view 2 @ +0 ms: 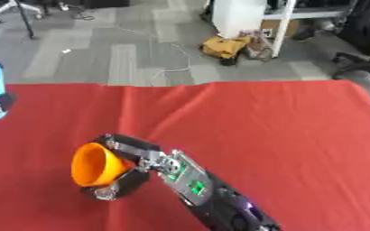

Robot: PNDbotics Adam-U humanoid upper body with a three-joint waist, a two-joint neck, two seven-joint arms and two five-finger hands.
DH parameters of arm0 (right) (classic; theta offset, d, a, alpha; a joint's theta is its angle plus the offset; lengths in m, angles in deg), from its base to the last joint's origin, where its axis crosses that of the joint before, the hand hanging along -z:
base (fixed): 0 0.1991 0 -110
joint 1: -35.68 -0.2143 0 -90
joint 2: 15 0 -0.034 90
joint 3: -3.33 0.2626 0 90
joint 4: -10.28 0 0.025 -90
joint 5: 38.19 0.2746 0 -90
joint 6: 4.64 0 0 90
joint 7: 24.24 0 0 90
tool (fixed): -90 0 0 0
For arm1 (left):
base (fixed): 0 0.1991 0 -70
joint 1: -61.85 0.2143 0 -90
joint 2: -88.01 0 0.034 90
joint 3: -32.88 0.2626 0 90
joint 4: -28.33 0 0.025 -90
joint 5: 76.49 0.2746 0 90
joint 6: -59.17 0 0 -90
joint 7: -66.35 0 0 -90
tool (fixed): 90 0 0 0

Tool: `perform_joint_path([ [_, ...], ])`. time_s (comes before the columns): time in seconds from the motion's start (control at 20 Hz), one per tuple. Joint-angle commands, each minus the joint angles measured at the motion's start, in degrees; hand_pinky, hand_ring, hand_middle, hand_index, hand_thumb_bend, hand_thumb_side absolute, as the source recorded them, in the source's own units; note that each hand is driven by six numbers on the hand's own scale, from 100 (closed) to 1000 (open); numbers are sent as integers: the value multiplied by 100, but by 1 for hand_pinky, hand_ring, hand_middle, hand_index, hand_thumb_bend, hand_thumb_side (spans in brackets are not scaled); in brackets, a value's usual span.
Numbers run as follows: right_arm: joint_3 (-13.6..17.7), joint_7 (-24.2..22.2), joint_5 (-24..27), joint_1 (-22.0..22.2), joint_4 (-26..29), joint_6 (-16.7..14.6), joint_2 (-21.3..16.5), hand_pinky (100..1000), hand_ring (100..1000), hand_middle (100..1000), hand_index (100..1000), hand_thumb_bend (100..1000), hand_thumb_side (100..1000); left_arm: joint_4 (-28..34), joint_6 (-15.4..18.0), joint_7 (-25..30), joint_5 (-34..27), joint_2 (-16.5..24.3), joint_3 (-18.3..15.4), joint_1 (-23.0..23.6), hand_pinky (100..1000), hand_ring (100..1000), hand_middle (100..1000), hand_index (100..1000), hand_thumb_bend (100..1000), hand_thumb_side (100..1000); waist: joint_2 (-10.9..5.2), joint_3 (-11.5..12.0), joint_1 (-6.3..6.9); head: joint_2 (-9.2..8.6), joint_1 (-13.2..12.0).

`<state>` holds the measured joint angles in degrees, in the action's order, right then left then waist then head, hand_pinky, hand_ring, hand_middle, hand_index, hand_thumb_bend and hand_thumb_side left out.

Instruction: Pour the contents of one cup into another cup.

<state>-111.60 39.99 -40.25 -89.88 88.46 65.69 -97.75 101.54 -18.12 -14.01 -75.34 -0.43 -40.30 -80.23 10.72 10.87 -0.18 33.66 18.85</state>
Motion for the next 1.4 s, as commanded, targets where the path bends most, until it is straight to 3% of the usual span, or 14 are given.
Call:
perform_joint_path([
  [0.05, -161, -256, 354, -180, 92, 162, 120, 587, 438, 460, 744, 279, 100, 30, 116, -169, 200, -66, 40, -199, 417, 514, 464, 649, 421, 100, -67, -10, 8, -11, 16],
  [0.35, -334, -593, 980, -279, -63, 559, 261, 585, 444, 465, 746, 300, 100, 235, 352, -419, 455, -218, 120, -248, 417, 506, 461, 647, 436, 100, 18, 53, 24, -55, 105],
  [0.85, -158, -695, 1996, -272, -475, 1093, 232, 583, 451, 468, 743, 314, 100, 678, 422, -554, 488, -174, 223, -103, 419, 504, 458, 646, 443, 100, 97, 120, 74, -107, 175],
  [1.1, -142, -684, 2110, -291, -454, 1147, 202, 583, 451, 468, 742, 313, 100, 823, 411, -482, 438, -137, 267, -51, 421, 502, 457, 647, 456, 100, 105, 129, 85, -114, 178],
  [1.4, -150, -684, 2059, -305, -424, 1112, 181, 582, 450, 467, 742, 313, 100, 944, 664, -88, 829, 5, 344, -11, 438, 494, 455, 664, 514, 100, 96, 135, 90, -109, 191],
])
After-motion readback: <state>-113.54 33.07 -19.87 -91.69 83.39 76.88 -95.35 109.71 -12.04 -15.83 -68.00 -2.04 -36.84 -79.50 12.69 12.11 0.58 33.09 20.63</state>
